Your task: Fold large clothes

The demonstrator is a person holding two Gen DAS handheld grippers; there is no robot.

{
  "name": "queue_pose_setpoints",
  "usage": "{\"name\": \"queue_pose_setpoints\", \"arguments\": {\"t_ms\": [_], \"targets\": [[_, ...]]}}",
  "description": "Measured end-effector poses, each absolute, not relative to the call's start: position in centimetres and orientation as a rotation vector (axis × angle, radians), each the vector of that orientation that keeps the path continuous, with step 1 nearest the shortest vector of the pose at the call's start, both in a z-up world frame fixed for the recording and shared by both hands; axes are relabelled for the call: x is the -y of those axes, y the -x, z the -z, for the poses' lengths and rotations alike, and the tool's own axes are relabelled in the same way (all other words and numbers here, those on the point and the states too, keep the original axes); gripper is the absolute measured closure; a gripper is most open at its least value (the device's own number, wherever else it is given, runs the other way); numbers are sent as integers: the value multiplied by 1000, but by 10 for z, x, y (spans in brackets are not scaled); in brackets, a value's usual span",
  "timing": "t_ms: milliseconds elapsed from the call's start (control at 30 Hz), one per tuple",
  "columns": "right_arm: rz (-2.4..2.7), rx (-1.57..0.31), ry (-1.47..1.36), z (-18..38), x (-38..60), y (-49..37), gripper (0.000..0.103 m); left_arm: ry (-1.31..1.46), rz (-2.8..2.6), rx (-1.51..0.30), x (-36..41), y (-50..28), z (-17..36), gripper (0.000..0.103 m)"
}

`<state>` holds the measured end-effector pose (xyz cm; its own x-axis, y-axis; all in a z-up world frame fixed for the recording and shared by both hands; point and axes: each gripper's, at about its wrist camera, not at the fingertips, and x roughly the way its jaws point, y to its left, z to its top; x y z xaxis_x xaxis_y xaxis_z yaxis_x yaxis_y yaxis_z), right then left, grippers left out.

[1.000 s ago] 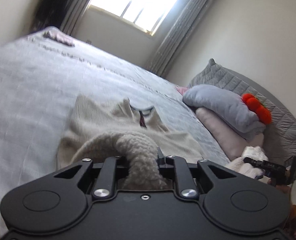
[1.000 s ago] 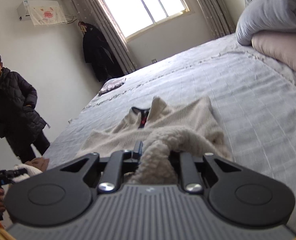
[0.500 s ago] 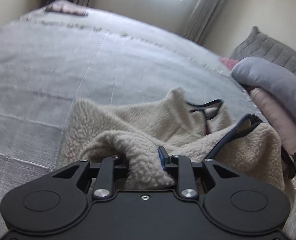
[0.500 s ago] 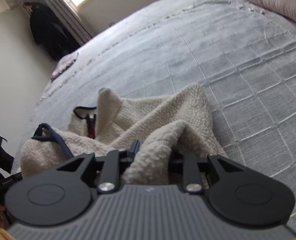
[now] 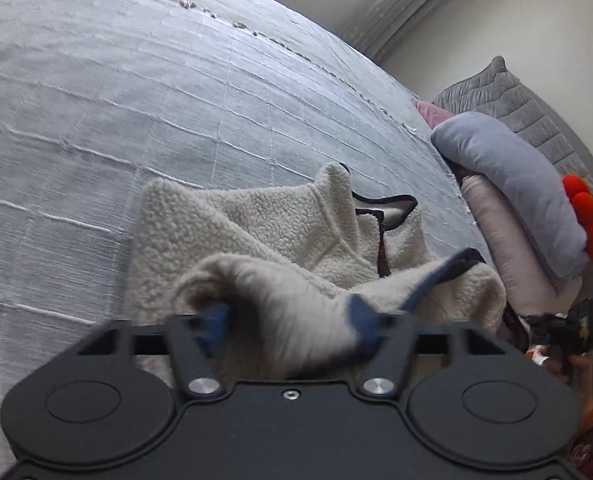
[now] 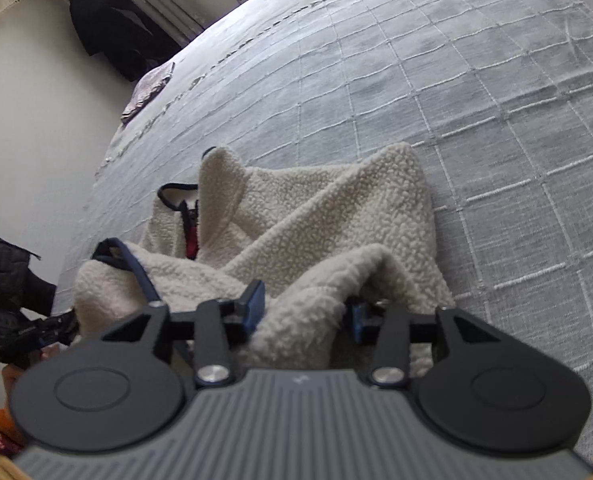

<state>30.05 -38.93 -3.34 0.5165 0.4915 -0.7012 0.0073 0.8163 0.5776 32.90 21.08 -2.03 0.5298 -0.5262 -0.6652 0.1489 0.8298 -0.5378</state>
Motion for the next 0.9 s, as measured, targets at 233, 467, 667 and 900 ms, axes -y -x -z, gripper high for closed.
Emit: {"name": "queue_pose_setpoints", "arguments": {"t_ms": [233,467,667,900], "targets": [[-201,-813,-422,-13,411,-276,3,184,325,-799,-215,-312,-2,1],[-197,-755,-145,7,363,-292,10,92,285,-781,-181,-351,29,4],[-78,-754,-66,46,320,-339,78,124,233,-782,-149,-377,49,87],[205,-477,79,30,306,-330,93,118,-3,-401,-159,-353,-2,90]]}}
